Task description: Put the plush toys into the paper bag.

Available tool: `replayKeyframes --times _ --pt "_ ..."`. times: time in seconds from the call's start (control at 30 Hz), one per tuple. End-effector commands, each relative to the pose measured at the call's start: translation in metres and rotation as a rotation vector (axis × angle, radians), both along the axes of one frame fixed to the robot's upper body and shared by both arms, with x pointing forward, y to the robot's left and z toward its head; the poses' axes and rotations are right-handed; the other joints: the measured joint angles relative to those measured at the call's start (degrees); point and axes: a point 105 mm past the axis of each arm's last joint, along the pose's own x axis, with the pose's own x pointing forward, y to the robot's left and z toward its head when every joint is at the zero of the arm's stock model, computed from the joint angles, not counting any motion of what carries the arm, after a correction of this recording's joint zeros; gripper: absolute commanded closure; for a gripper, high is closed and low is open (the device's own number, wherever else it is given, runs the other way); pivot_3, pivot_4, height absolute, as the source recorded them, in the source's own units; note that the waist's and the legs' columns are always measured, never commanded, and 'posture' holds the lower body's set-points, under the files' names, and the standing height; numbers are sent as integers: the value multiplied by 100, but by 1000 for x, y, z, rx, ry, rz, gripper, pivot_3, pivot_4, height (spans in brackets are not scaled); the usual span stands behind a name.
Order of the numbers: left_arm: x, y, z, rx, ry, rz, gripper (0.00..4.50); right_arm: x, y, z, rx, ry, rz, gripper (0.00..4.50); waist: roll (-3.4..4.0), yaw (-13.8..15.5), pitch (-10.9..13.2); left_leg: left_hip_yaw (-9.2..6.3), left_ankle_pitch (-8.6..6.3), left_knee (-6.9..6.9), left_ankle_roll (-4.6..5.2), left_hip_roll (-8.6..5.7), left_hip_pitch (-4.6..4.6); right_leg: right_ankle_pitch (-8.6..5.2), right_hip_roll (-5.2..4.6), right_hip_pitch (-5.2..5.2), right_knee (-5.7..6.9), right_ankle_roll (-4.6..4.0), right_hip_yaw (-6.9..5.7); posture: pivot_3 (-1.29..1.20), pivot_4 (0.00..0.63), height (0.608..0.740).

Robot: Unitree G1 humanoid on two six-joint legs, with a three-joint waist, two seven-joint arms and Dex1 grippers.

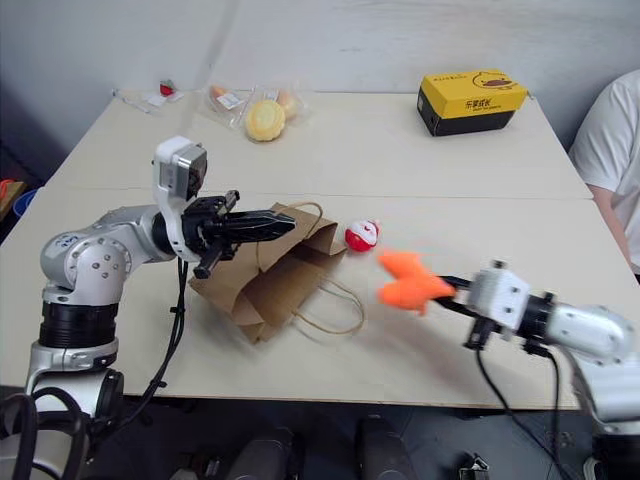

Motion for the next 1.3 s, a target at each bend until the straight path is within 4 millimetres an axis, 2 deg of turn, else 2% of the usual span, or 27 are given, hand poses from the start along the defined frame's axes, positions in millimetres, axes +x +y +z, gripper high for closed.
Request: replayKeyframes --times 0.03,0.17,0.3,0.43,0.57,0.77,0.93,1.17,1.3 --pt "-9 1 12 -2 -56 -23 4500 1 51 -4 -4 117 81 4305 -1 34 0 -2 0 2 0 0 -4 0 0 -6 0 0 0 0 150 740" --pt "-8 0 12 12 -76 -20 4500 15 85 2 -22 78 107 4305 0 95 0 -1 0 6 0 -1 -33 0 -3 -40 4 -1 2 0 150 740" --pt "-8 -5 13 3 -78 -31 4500 27 103 0 -72 62 96 4305 -4 97 -2 -5 -1 46 2 -4 -118 1 -6 -113 44 -2 0 0 150 740" --pt "-8 -9 15 -17 -81 -34 4500 34 110 -10 -152 58 96 4305 -4 75 -2 -4 -7 53 12 -6 -121 1 -7 -113 44 -1 0 0 150 740" --pt "-8 -12 14 -27 -79 -38 4500 50 111 -15 -220 37 60 4305 -4 65 -2 -2 -7 62 13 -7 -120 1 -7 -114 44 -2 2 0 150 740" --pt "-7 -15 13 -34 -74 -42 4500 58 121 -7 -267 -21 61 4305 -4 45 -2 0 -8 64 12 -5 -120 1 -2 -120 61 -2 5 0 150 740" --pt "-6 -18 10 -46 -67 -40 4500 55 143 5 -317 -61 80 4305 -4 27 -2 0 -8 68 12 -5 -121 1 -2 -122 66 -2 7 0 150 740" --pt "-5 -19 10 -64 -64 -37 4500 58 153 -17 -361 -57 91 4305 -4 12 -2 0 -9 69 11 -7 -121 1 -4 -122 69 -2 7 0 150 740" --pt "-4 -18 9 -73 -67 -26 4500 56 162 -24 -314 -63 122 4305 -4 -22 -2 0 -9 69 11 -6 -121 1 -3 -122 69 -2 6 0 150 740"
